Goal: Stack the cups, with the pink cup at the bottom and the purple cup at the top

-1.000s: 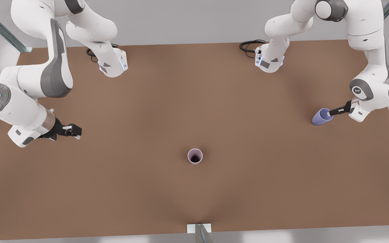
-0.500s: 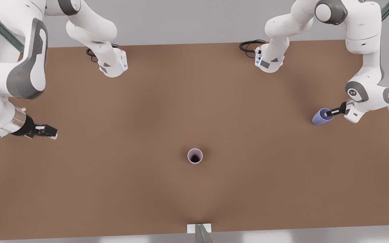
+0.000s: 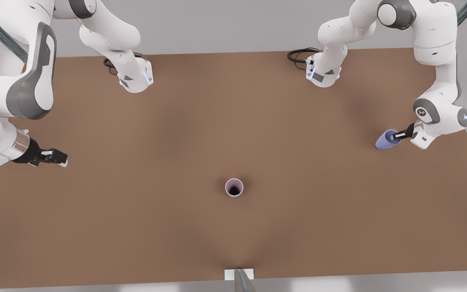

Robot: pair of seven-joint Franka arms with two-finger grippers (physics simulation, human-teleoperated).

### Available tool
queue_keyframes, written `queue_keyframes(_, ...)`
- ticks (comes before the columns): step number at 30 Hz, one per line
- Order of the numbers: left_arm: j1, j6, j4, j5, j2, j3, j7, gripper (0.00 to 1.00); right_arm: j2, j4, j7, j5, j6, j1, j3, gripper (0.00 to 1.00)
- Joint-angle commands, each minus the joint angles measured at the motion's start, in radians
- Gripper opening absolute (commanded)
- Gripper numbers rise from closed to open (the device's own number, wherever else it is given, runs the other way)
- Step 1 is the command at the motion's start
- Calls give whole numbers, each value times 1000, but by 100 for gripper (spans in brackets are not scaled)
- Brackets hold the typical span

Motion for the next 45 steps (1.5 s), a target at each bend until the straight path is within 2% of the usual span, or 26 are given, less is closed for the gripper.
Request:
queue_keyframes(1, 0, -7, 2, -38, -4, -5, -3, 21, 0, 0, 0, 0, 0, -1, 0, 100)
queue_keyframes(4, -8, -26, 6, -40, -40, -10, -12, 21, 0, 2, 0, 0, 2, 1, 3, 100)
queue_keyframes(6, -48, -110, 54, -40, -90, -33, -18, 21, 0, 2, 0, 0, 2, 1, 3, 100)
queue_keyframes(9, -236, -248, 186, -40, -180, -32, -92, 21, 2, 3, 0, 0, 5, -1, 5, 100)
queue_keyframes(11, -334, -346, 287, -38, -186, -30, -147, 21, 5, 2, 0, -2, 9, 1, 5, 100)
queue_keyframes(15, -542, -345, 350, -40, -172, -35, -424, 21, 23, 3, 0, 0, 25, 4, 8, 100)
queue_keyframes(16, -555, -346, 376, -38, -163, -88, -515, 21, 26, 3, 0, -2, 25, 4, 9, 100)
queue_keyframes(22, -565, -397, 643, -28, 15, -309, -965, 21, 34, 6, 0, 0, 26, 4, 11, 100)
queue_keyframes(32, -741, -380, 1072, -179, 358, -300, -1305, 21, 40, 6, 0, -2, 49, 4, 20, 100)
queue_keyframes(39, -783, -267, 1114, -310, 429, -300, -1407, 21, 40, 9, 2, -3, 58, 2, 18, 100)
queue_keyframes(45, -787, -268, 1106, -324, 458, -300, -1402, 21, 58, 23, 5, -77, 74, 24, 20, 100)
